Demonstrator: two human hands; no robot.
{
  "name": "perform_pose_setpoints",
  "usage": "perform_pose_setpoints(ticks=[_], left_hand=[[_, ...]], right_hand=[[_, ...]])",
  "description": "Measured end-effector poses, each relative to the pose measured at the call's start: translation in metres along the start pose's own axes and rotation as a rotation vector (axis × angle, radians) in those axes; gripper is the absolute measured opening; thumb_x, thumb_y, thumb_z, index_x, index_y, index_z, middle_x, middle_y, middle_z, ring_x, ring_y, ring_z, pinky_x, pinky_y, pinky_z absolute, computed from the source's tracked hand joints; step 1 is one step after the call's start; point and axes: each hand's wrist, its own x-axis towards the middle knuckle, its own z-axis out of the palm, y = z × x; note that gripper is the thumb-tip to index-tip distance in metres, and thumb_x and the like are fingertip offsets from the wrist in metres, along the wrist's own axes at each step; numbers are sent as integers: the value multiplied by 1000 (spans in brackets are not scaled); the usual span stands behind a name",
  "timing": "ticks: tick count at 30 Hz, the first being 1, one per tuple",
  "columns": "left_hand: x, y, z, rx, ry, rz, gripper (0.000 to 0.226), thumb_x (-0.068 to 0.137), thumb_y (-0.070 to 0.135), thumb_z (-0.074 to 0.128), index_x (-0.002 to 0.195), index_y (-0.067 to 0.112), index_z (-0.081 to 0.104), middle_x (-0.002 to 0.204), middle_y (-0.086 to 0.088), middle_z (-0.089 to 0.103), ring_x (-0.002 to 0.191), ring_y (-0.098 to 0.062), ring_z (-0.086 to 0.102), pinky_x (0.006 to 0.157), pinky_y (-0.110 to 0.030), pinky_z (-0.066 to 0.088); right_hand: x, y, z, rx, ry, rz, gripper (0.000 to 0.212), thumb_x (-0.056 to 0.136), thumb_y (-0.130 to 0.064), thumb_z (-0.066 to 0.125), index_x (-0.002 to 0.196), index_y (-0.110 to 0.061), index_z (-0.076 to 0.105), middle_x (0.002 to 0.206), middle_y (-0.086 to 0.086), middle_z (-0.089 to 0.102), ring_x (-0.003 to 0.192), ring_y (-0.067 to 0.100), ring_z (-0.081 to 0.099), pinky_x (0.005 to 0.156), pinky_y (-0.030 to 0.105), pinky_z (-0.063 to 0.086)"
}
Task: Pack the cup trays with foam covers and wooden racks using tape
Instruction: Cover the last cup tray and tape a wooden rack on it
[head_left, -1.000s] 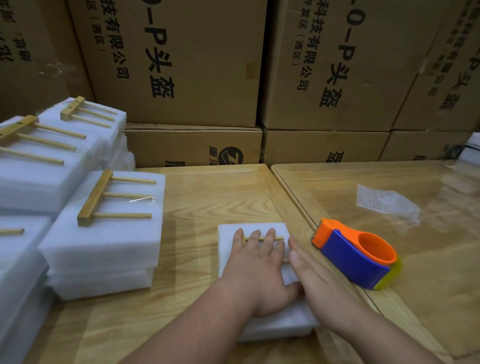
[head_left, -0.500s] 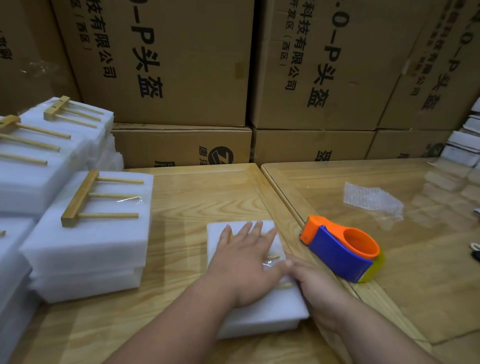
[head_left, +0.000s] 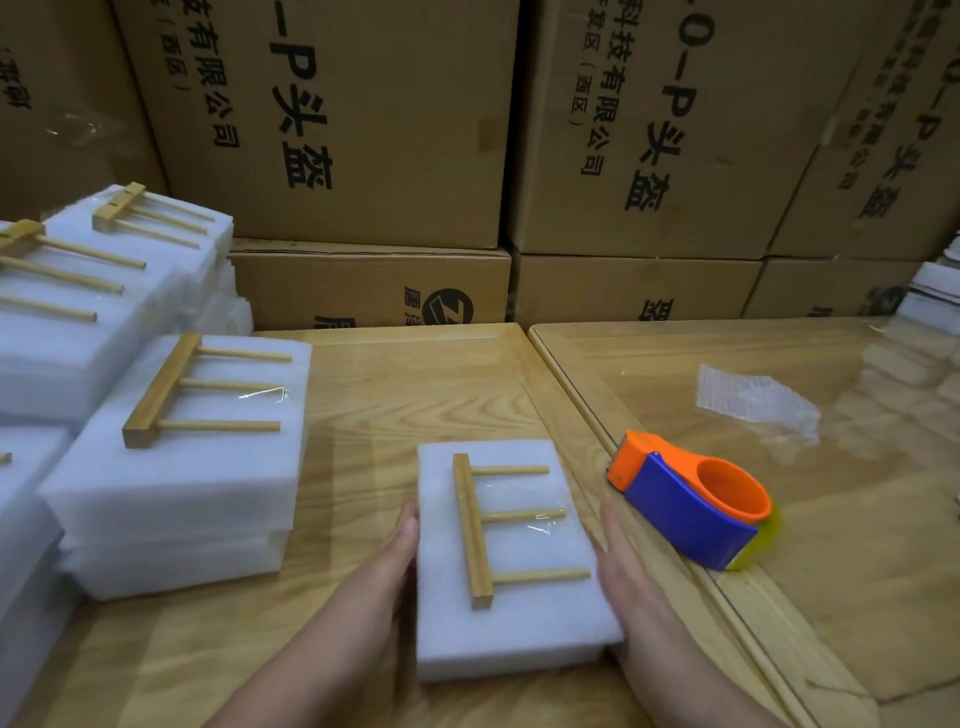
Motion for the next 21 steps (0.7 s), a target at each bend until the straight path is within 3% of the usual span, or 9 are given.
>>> perform_pose_setpoints(ticks=[2,4,6,10,12,15,17,19,21], left_hand=[[-5,0,-2,-71,-31,-70,42,110,17,32,143,-5,45,100,-16,74,68,-13,72,49,-18,53],[-11,-16,-7,-124,-150,-1,45,110,18,27,145,-7,41,140,-25,54,115,-32,64,76,-27,55],[-13,-20,-11,-97,-140,49,50,110,27,29,146,-4,40,147,-21,51,133,-36,51,103,-40,46],[-17,-12,-23,174,26,204,103,70,99,33,141,28,56,139,27,54,135,4,45,121,-32,27],[-26,-20,-40,416,17,352,82,81,91,28,146,45,45,147,40,38,142,15,26,124,-26,15],[-17,-38,-56,1036,87,452,66,100,62,24,159,33,18,165,22,14,151,5,6,118,-13,-4],[-22,-39,-53,1257,148,499,74,94,60,22,156,22,34,164,6,26,150,-7,25,114,-16,-4],[-34,-24,-43,1314,68,297,72,80,63,33,125,22,72,135,-3,65,122,-17,64,106,-21,11],[-33,-23,-39,1388,99,323,67,72,66,37,106,28,81,117,0,75,105,-15,73,103,-25,18]], right_hand=[[-7,-1,2,-311,-100,-84,119,67,-58,87,156,-50,9,156,-37,28,137,-17,34,99,1,32],[-12,2,5,-567,-45,-185,124,52,-56,95,148,-66,17,147,-54,20,135,-30,18,96,-8,22],[-10,1,17,-521,72,-201,107,50,-37,96,131,-76,37,141,-45,42,130,-23,38,95,-2,36],[10,2,32,-388,194,-144,83,47,-33,85,122,-56,57,129,-21,63,106,-12,63,80,6,50],[29,2,34,-378,203,-155,82,52,-29,89,124,-54,56,124,-22,65,102,-13,64,76,3,47],[67,1,36,-443,201,-153,81,65,-22,92,127,-55,51,123,-25,62,104,-16,60,80,2,45],[98,0,38,-462,201,-153,81,67,-24,93,127,-54,49,122,-30,58,103,-23,55,79,-2,41],[131,-2,44,-495,198,-157,80,65,-30,94,128,-54,49,118,-34,54,100,-29,50,75,-5,38],[163,-5,54,-526,187,-156,81,65,-36,93,131,-52,49,115,-34,53,99,-28,49,74,-6,36]])
